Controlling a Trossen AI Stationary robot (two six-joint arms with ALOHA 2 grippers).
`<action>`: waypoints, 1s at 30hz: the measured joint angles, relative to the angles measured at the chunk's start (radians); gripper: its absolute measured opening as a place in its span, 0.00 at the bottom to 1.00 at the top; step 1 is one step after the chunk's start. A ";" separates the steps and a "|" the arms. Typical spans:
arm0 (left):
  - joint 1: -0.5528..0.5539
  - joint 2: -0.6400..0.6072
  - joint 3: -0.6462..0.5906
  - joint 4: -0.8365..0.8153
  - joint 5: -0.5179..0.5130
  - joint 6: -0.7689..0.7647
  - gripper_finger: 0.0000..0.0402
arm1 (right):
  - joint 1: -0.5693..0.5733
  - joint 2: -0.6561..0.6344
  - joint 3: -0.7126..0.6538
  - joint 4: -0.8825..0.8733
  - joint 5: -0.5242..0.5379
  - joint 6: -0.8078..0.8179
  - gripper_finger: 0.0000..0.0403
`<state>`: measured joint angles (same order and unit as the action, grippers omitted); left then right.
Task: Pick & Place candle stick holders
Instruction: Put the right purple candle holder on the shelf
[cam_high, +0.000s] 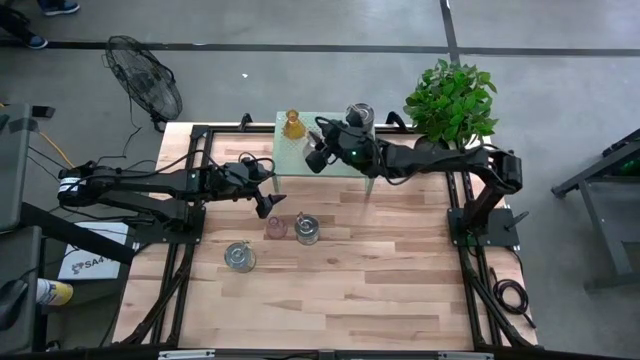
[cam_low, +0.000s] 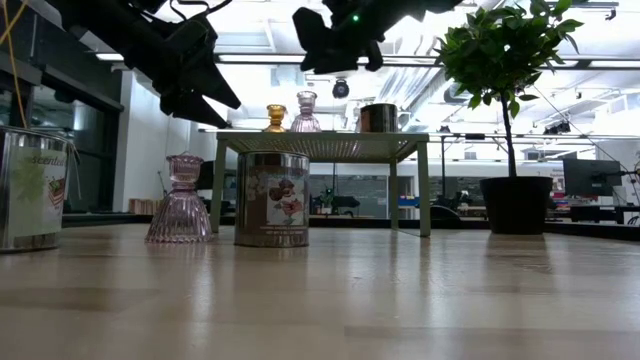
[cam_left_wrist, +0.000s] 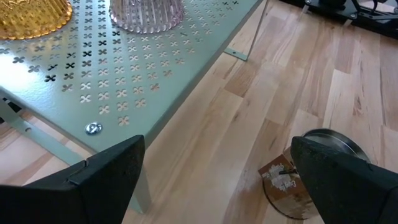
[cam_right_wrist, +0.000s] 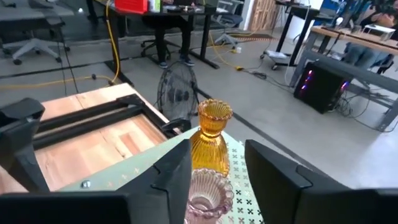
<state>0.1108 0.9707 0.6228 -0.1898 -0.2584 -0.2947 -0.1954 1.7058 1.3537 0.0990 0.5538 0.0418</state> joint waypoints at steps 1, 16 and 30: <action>0.000 0.000 0.000 0.000 0.000 -0.001 0.99 | 0.000 0.000 0.000 -0.010 -0.010 0.000 0.34; 0.000 0.000 0.000 0.000 0.001 0.001 0.99 | 0.025 -0.020 -0.015 -0.247 -0.046 0.036 0.02; 0.000 0.000 0.000 0.000 0.001 0.001 0.99 | 0.013 -0.020 -0.263 0.094 -0.135 0.130 0.00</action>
<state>0.1108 0.9707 0.6228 -0.1902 -0.2573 -0.2935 -0.1827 1.6859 1.0910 0.1927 0.4185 0.1718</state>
